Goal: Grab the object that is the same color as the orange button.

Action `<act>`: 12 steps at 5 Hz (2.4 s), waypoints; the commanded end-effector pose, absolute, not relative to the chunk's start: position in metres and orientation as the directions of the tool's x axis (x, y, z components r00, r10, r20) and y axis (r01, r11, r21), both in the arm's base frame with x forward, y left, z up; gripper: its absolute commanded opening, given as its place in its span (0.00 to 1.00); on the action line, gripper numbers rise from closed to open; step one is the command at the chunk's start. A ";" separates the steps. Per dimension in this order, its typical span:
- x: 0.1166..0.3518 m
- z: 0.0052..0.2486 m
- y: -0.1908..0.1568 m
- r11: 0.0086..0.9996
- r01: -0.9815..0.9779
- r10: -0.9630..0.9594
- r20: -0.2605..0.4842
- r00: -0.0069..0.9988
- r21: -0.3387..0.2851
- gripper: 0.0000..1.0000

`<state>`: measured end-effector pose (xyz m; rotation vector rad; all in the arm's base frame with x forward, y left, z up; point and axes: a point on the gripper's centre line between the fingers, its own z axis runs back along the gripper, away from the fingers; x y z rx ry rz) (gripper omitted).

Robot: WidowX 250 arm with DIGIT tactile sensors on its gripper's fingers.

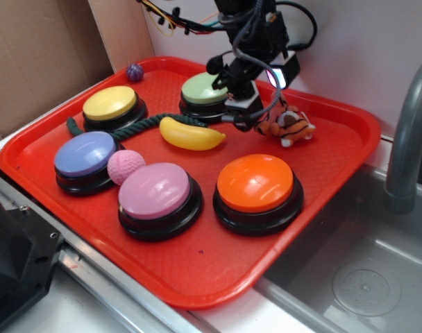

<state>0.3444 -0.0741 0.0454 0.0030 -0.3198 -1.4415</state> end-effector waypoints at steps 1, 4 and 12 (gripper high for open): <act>0.347 0.055 -0.105 0.064 0.967 -0.976 0.218 0.009 0.246 1.00; 0.346 0.050 -0.097 0.128 0.972 -0.971 0.224 0.082 0.199 0.00; 0.224 0.184 0.014 0.993 -0.095 0.093 0.034 0.995 0.076 0.00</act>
